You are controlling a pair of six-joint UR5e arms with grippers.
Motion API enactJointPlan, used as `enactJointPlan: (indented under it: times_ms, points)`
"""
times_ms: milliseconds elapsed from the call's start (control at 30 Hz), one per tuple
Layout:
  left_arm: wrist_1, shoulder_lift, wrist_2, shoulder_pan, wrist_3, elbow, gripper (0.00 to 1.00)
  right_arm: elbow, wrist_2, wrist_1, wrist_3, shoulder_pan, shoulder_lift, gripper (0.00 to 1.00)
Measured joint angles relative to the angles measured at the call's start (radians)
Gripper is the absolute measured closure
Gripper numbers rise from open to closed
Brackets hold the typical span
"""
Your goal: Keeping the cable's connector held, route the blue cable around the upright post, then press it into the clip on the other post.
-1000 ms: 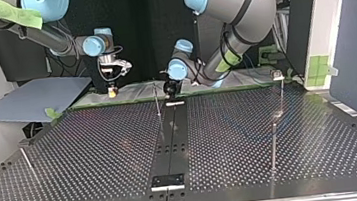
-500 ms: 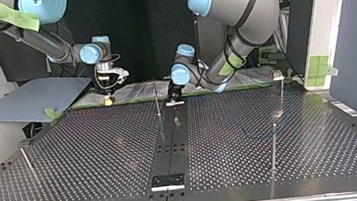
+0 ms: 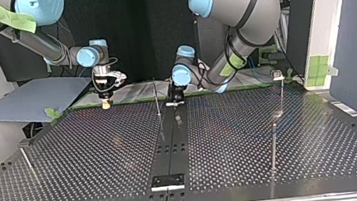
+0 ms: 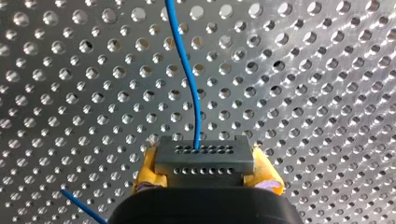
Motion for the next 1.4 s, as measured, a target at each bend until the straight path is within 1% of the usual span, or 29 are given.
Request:
enactJointPlan:
  times_ms: [133, 300, 333, 367, 400, 467, 500, 533, 567, 600, 633, 667, 800, 933, 1267, 1400]
  points:
    - [0.017, 0.000, -0.026, -0.001, 0.018, 0.000, 1.00, -0.008, -0.012, 0.008, 0.001, -0.003, 0.000, 1.00]
    - [0.030, 0.000, -0.043, -0.002, 0.030, 0.000, 1.00, -0.012, -0.017, 0.010, 0.002, -0.005, 0.000, 1.00]
    - [0.030, 0.000, -0.043, -0.003, 0.032, 0.000, 0.91, -0.012, -0.018, 0.010, 0.002, -0.005, 0.000, 1.00]
    - [0.030, 0.000, -0.042, -0.004, 0.033, 0.000, 0.75, -0.012, -0.019, 0.010, 0.002, -0.006, 0.000, 1.00]
    - [0.030, 0.000, -0.040, -0.005, 0.035, 0.000, 0.75, -0.012, -0.020, 0.010, 0.002, -0.006, 0.000, 1.00]
    - [0.025, 0.000, -0.029, -0.007, 0.042, 0.000, 0.52, -0.013, -0.020, 0.011, 0.001, -0.006, 0.000, 1.00]
    - [0.020, 0.001, -0.024, -0.007, 0.046, 0.000, 0.52, -0.013, -0.020, 0.011, 0.001, -0.006, 0.000, 1.00]
    - [0.012, 0.001, -0.022, -0.007, 0.054, 0.000, 0.28, -0.013, -0.021, 0.012, 0.001, -0.006, 0.000, 1.00]
    - [0.007, 0.001, -0.023, -0.007, 0.060, 0.000, 0.17, -0.013, -0.021, 0.013, 0.001, -0.006, 0.000, 1.00]
    - [0.003, 0.001, -0.026, -0.007, 0.066, 0.000, 0.17, -0.013, -0.021, 0.014, 0.001, -0.006, 0.000, 1.00]
    - [-0.002, 0.001, -0.031, -0.007, 0.076, 0.000, 0.07, -0.013, -0.021, 0.015, 0.001, -0.006, 0.000, 1.00]
    - [-0.005, 0.002, -0.035, -0.007, 0.083, 0.000, 0.00, -0.013, -0.021, 0.016, 0.001, -0.006, 0.000, 1.00]
    - [-0.013, 0.001, -0.049, -0.009, 0.117, 0.000, 0.00, -0.012, -0.021, 0.017, 0.001, -0.006, 0.000, 1.00]
    - [-0.036, 0.002, -0.065, -0.013, 0.152, 0.000, 0.00, -0.012, -0.021, 0.018, 0.001, -0.006, 0.001, 1.00]
    - [-0.110, 0.001, -0.063, -0.034, 0.228, -0.002, 0.00, -0.012, -0.021, 0.021, 0.002, -0.006, 0.003, 1.00]
    - [-0.110, 0.010, -0.063, -0.044, 0.240, -0.015, 0.00, -0.013, -0.021, 0.022, 0.002, -0.006, 0.003, 1.00]
